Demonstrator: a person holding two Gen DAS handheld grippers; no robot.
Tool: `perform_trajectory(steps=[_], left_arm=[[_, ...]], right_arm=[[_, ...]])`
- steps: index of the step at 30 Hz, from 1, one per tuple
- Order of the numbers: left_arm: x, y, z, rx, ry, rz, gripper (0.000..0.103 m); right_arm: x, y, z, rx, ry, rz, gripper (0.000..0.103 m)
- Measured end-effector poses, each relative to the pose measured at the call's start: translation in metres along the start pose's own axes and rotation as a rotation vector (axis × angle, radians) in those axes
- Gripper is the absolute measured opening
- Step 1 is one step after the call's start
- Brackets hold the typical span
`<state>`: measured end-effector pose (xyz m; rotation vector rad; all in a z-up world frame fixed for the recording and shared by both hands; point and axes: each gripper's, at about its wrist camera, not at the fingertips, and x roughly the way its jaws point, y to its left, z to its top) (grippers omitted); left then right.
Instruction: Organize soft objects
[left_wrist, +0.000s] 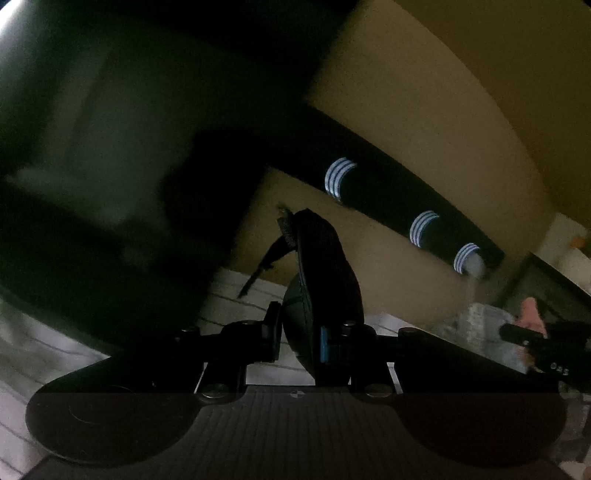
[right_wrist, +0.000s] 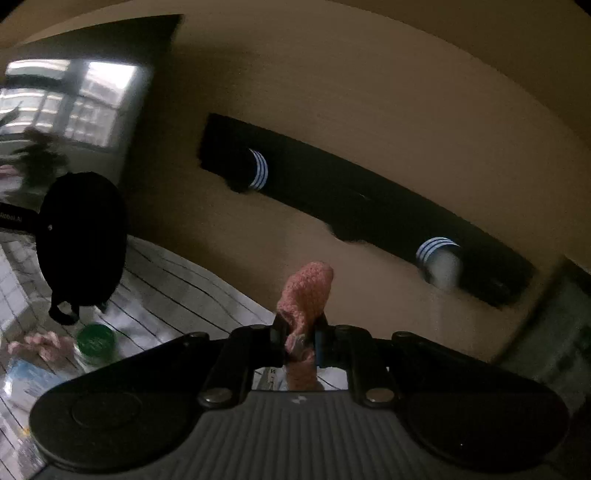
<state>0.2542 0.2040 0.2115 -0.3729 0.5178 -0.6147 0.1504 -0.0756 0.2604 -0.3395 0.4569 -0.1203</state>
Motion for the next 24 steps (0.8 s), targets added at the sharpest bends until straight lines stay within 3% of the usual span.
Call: perform_trajectory(steps=[10, 17, 19, 21, 22, 24], left_arm=[[0.078, -0.098, -0.054, -0.039, 0.185, -0.122, 0.022], [0.143, -0.134, -0.101, -0.094, 0.314, -0.184, 0.023], [0.160, -0.144, -0.117, -0.050, 0.350, -0.123, 0.027], [0.166, -0.151, -0.131, 0.015, 0.336, -0.056, 0.028], [0.167, -0.153, -0.136, 0.032, 0.335, -0.041, 0.029], [0.165, -0.152, -0.139, 0.019, 0.337, -0.029, 0.029]], right_arm=[[-0.015, -0.071, -0.057, 0.093, 0.004, -0.071, 0.013], [-0.008, -0.109, -0.092, 0.233, 0.024, -0.035, 0.013], [0.001, -0.108, -0.103, 0.257, 0.047, -0.036, 0.014], [0.013, -0.106, -0.119, 0.292, 0.073, 0.011, 0.022], [0.019, -0.105, -0.127, 0.310, 0.093, 0.029, 0.034], [0.028, -0.101, -0.141, 0.315, 0.121, 0.040, 0.038]])
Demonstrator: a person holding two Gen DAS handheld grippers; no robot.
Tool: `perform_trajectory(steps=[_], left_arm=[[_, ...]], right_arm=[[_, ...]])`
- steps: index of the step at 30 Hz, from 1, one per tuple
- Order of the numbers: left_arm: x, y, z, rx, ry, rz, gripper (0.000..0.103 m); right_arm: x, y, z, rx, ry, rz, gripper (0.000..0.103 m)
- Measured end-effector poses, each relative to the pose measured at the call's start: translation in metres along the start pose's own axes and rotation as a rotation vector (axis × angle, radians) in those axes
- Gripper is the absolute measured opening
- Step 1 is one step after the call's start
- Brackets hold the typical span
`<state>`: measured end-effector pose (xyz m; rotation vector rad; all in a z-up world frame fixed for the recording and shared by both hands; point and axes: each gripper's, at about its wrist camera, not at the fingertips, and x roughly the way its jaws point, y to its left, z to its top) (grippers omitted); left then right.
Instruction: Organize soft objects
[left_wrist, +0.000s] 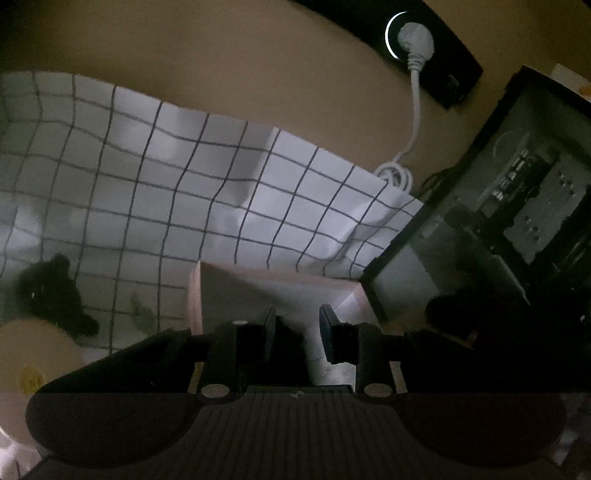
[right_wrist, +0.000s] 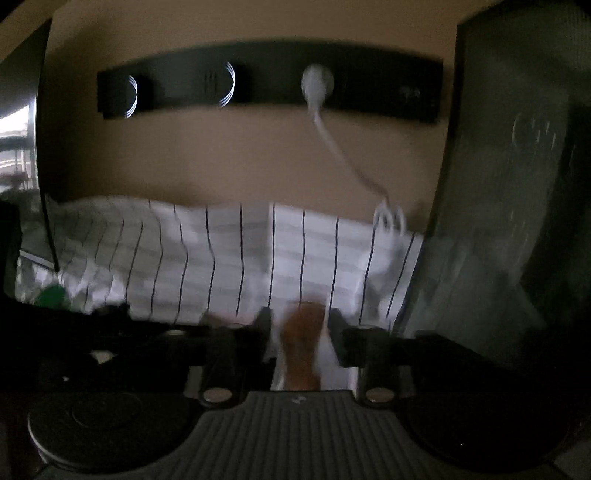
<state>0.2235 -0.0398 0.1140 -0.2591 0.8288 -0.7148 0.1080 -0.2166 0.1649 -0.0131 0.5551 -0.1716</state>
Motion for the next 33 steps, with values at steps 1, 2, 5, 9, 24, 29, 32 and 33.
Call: perform_trajectory(steps=[1, 2, 5, 9, 24, 29, 32, 33], left_arm=[[-0.004, 0.002, -0.001, -0.014, -0.003, 0.008, 0.029], [-0.011, 0.006, 0.000, -0.024, -0.009, 0.017, 0.029], [-0.041, 0.022, -0.003, -0.049, -0.053, 0.059, 0.029], [-0.094, 0.048, -0.013, -0.095, -0.106, 0.155, 0.029], [-0.243, 0.176, -0.082, -0.247, -0.139, 0.496, 0.029], [-0.229, 0.172, -0.103, -0.165, -0.020, 0.445, 0.029], [-0.220, 0.167, -0.112, -0.118, 0.032, 0.400, 0.029], [-0.217, 0.165, -0.114, -0.105, 0.049, 0.372, 0.029]], right_arm=[[0.001, 0.001, -0.007, -0.004, 0.005, 0.001, 0.038], [0.001, 0.002, -0.014, -0.007, 0.012, 0.012, 0.039], [-0.005, 0.005, -0.035, -0.010, 0.028, 0.074, 0.046], [-0.005, 0.019, -0.058, -0.008, 0.034, 0.160, 0.051], [-0.015, 0.080, -0.074, 0.067, -0.063, 0.251, 0.067], [-0.019, 0.121, -0.077, 0.048, 0.011, 0.323, 0.067], [-0.019, 0.149, -0.088, -0.053, 0.059, 0.344, 0.067], [-0.020, 0.157, -0.092, -0.080, 0.071, 0.344, 0.067]])
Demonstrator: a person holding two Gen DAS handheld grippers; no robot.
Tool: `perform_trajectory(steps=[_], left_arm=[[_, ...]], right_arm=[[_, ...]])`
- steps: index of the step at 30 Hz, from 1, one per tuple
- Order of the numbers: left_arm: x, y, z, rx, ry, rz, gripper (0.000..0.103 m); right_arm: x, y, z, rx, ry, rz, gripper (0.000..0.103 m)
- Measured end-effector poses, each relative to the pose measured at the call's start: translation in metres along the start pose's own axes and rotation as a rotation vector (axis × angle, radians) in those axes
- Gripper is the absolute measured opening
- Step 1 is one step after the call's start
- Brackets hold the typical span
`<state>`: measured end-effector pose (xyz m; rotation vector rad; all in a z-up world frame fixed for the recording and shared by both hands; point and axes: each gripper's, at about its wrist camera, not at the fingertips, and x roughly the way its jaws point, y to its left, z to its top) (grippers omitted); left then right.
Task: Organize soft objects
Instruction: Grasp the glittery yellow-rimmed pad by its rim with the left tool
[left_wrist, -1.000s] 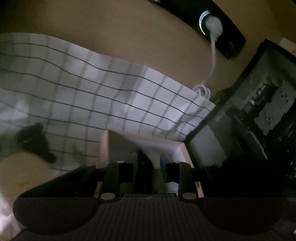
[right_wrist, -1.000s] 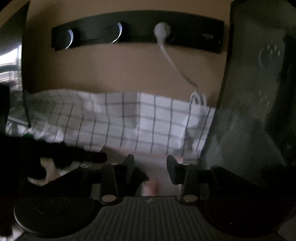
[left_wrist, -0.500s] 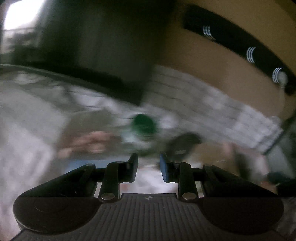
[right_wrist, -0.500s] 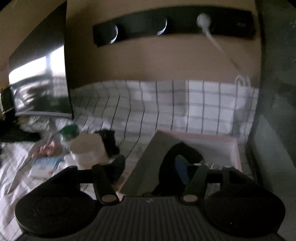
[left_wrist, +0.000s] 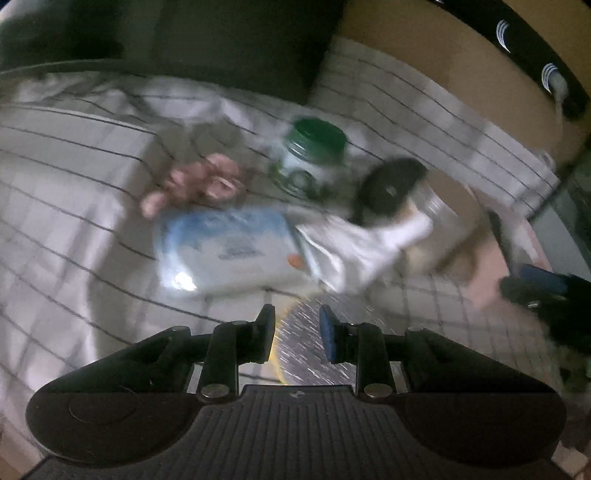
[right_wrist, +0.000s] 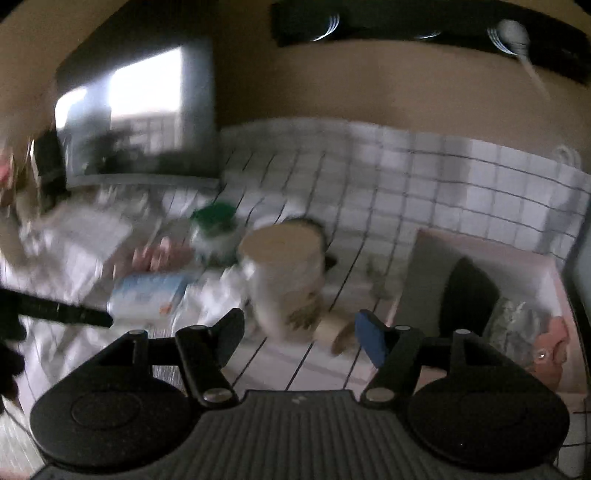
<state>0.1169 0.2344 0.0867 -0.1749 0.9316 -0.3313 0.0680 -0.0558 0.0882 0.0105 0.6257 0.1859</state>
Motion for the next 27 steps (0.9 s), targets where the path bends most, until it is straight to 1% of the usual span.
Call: perform_trajectory(steps=[2, 4, 6, 7, 9, 10, 13, 15, 18, 19, 21, 23, 25, 26, 27], left_arm=[[0.003, -0.006, -0.004, 0.033, 0.020, -0.041, 0.029], [0.004, -0.013, -0.008, 0.070, 0.047, -0.060, 0.029], [0.003, -0.017, -0.011, 0.091, 0.069, -0.055, 0.029], [0.002, -0.017, -0.013, 0.094, 0.070, -0.034, 0.030], [-0.001, -0.015, -0.015, 0.080, 0.052, 0.013, 0.030], [-0.003, -0.014, -0.017, 0.076, 0.046, 0.009, 0.030], [0.000, -0.019, -0.019, 0.085, 0.053, -0.044, 0.030], [0.006, -0.025, -0.021, 0.099, 0.073, -0.048, 0.030], [0.018, -0.030, -0.027, 0.114, 0.135, -0.060, 0.030], [0.021, -0.033, -0.030, 0.127, 0.144, -0.059, 0.031], [0.021, -0.039, -0.033, 0.161, 0.134, -0.050, 0.034], [0.023, -0.045, -0.033, 0.188, 0.142, -0.048, 0.041], [0.025, -0.052, -0.032, 0.217, 0.154, -0.047, 0.051], [0.026, -0.055, -0.031, 0.226, 0.160, -0.048, 0.054], [0.027, -0.058, -0.031, 0.231, 0.167, -0.050, 0.062]], right_arm=[[0.002, 0.013, -0.009, -0.040, 0.034, 0.012, 0.067], [0.003, 0.025, -0.017, -0.086, 0.052, 0.017, 0.067], [0.007, 0.034, -0.021, -0.128, 0.071, 0.006, 0.067], [0.009, 0.038, -0.023, -0.142, 0.082, -0.003, 0.067], [0.011, 0.041, -0.025, -0.139, 0.098, -0.014, 0.067], [0.012, 0.041, -0.026, -0.126, 0.105, -0.017, 0.067], [0.015, 0.041, -0.026, -0.084, 0.114, -0.006, 0.067], [0.020, 0.042, -0.026, -0.089, 0.122, -0.003, 0.067], [0.029, 0.043, -0.028, -0.098, 0.145, 0.010, 0.067], [0.033, 0.042, -0.029, -0.100, 0.156, 0.012, 0.067], [0.037, 0.038, -0.031, -0.106, 0.164, -0.001, 0.067], [0.037, 0.033, -0.033, -0.100, 0.170, -0.010, 0.067], [0.035, 0.025, -0.036, -0.085, 0.177, -0.017, 0.067], [0.034, 0.021, -0.038, -0.075, 0.184, -0.022, 0.067], [0.034, 0.017, -0.040, -0.063, 0.194, -0.027, 0.067]])
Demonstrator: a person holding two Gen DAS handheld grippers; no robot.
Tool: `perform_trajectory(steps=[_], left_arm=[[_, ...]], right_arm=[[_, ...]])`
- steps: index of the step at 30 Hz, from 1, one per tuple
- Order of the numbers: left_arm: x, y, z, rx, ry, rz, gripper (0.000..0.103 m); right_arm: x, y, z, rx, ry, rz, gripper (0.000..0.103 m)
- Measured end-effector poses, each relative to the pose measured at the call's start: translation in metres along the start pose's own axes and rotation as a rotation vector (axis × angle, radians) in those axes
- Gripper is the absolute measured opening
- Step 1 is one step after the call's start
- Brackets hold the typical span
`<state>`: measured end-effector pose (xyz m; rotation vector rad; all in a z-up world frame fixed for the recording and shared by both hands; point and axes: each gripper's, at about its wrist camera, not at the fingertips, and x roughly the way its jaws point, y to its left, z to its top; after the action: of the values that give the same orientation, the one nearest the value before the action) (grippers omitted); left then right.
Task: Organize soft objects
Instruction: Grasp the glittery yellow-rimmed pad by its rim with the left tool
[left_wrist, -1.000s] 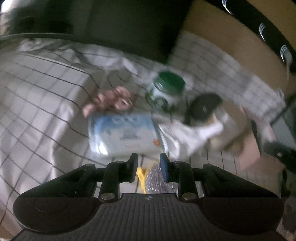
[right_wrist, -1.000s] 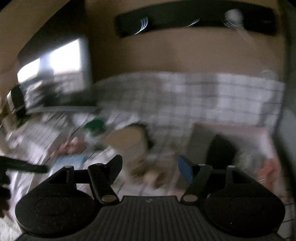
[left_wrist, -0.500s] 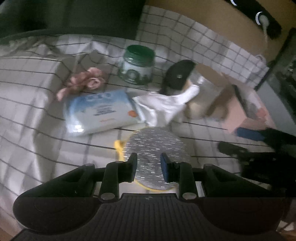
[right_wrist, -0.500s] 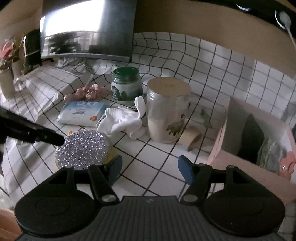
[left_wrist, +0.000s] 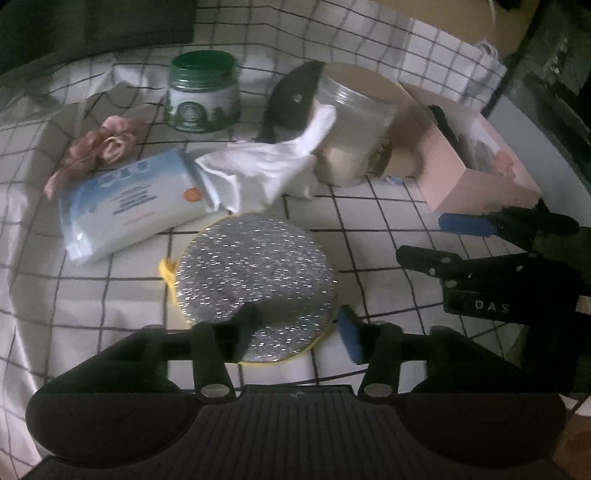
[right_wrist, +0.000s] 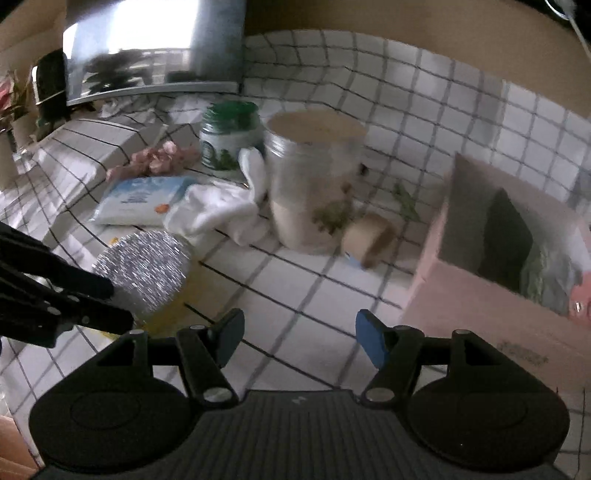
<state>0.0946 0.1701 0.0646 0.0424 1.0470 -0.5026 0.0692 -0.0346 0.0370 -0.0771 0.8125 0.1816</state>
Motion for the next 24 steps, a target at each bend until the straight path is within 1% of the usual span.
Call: perform_trajectory(steps=[2, 4, 5, 8, 10, 14, 16, 18, 21, 22, 24], left_arm=[[0.002, -0.004, 0.001, -0.003, 0.008, -0.017, 0.079], [0.005, -0.007, 0.002, -0.002, 0.012, -0.026, 0.086], [0.005, -0.008, 0.002, -0.006, 0.010, -0.026, 0.086], [0.001, -0.001, 0.000, -0.059, -0.022, -0.035, 0.085], [-0.005, 0.010, -0.002, -0.116, -0.050, -0.036, 0.078], [-0.020, 0.038, -0.005, -0.227, -0.113, 0.044, 0.076], [-0.022, 0.055, -0.006, -0.291, -0.114, 0.055, 0.076], [-0.021, 0.073, -0.009, -0.372, -0.100, 0.033, 0.075], [-0.018, 0.089, -0.015, -0.477, -0.082, -0.040, 0.075], [-0.016, 0.091, -0.017, -0.499, -0.077, -0.068, 0.075], [-0.015, 0.091, -0.018, -0.505, -0.088, -0.090, 0.074]], right_arm=[[0.001, -0.007, -0.004, 0.025, 0.022, 0.002, 0.067], [0.002, -0.011, -0.008, 0.035, 0.035, 0.004, 0.067], [0.002, -0.013, -0.009, 0.038, 0.038, 0.003, 0.067], [0.004, -0.016, -0.013, 0.048, 0.052, 0.002, 0.068], [0.004, -0.015, -0.016, 0.039, 0.040, -0.006, 0.068], [0.003, -0.012, -0.015, 0.030, 0.027, -0.008, 0.068], [0.003, -0.008, -0.010, 0.018, 0.009, -0.007, 0.067], [0.005, -0.002, -0.004, 0.009, 0.000, 0.003, 0.067], [0.007, 0.011, 0.005, -0.015, -0.018, 0.033, 0.067], [0.008, 0.017, 0.007, -0.026, -0.028, 0.043, 0.067], [0.010, 0.027, 0.013, -0.049, -0.044, 0.070, 0.067]])
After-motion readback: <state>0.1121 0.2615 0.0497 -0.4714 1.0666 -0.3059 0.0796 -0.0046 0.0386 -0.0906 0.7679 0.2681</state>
